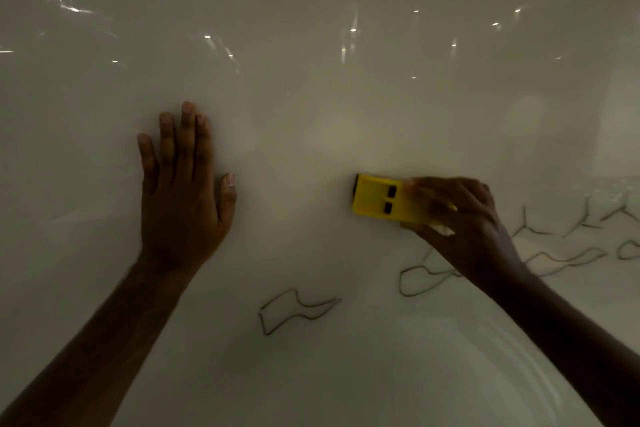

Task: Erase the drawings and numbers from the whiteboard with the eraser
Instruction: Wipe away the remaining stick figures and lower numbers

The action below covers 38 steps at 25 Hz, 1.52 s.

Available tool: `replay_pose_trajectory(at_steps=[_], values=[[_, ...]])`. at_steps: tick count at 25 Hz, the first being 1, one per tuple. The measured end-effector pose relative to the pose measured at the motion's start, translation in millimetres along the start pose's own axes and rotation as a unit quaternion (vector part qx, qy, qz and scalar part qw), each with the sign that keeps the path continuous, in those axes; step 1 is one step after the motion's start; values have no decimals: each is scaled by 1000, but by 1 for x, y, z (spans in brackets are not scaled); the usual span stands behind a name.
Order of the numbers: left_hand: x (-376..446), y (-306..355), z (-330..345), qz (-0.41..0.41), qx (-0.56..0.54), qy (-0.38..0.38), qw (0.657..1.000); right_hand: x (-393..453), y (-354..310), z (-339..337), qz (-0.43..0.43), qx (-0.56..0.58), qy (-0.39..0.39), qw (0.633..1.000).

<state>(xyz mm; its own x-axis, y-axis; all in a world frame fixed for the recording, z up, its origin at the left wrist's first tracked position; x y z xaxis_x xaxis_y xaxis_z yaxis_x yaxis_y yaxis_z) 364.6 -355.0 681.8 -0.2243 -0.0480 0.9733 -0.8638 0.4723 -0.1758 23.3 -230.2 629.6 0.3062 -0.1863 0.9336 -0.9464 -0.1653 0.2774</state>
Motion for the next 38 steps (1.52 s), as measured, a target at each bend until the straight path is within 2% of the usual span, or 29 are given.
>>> replay_pose_trajectory(at_steps=[3, 7, 10, 12, 14, 17, 20, 22, 24, 26, 29, 33, 35, 38], values=[[10, 17, 3, 0, -6, -9, 1000, 24, -12, 9, 26, 39, 14, 999], [28, 47, 9, 23, -7, -10, 1000, -19, -43, 19, -81, 36, -40, 995], [35, 57, 11, 34, -9, -14, 999, -60, -21, 9, -90, 9, -70, 993], [36, 60, 12, 33, -9, -18, 999, -67, 12, -2, -55, -13, -66, 996], [39, 66, 14, 29, -11, -21, 999, -49, 46, -15, 16, -22, -34, 999], [49, 87, 18, 32, -20, -23, 999, -9, 61, -23, 91, 7, 13, 996], [57, 106, 21, 38, -23, -19, 999, -13, 45, -13, 43, 21, 0, 999], [60, 110, 21, 38, -22, -16, 999, -44, 33, -4, -32, 10, -50, 998], [60, 113, 21, 42, -22, -17, 999, -80, 38, -4, -70, -11, -87, 994], [60, 116, 22, 43, -19, -21, 999, -96, 64, -15, -59, -34, -88, 994], [61, 122, 23, 34, -11, -23, 999, -79, 105, -32, 0, -56, -54, 997], [78, 162, 35, 57, -7, -33, 998, -32, 103, -36, 39, -32, 6, 999], [91, 183, 42, 57, -9, -32, 998, -36, 86, -27, 11, -9, 0, 1000], [100, 202, 48, 57, -9, -28, 998, -82, 68, -20, -69, -8, -60, 996]])
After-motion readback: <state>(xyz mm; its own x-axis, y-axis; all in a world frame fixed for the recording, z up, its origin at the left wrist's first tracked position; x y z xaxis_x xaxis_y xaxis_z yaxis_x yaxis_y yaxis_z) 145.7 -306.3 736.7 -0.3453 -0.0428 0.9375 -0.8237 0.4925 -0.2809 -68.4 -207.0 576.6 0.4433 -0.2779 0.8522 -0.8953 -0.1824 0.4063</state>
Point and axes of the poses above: each hand's wrist, its own x-axis towards the middle knuckle, its own z-axis out of the palm, y = z × x, the point moved 8 cm from there along x, towards the middle knuckle, and after that the axes turned 5 degrees about -x, right-handed, at the moved point
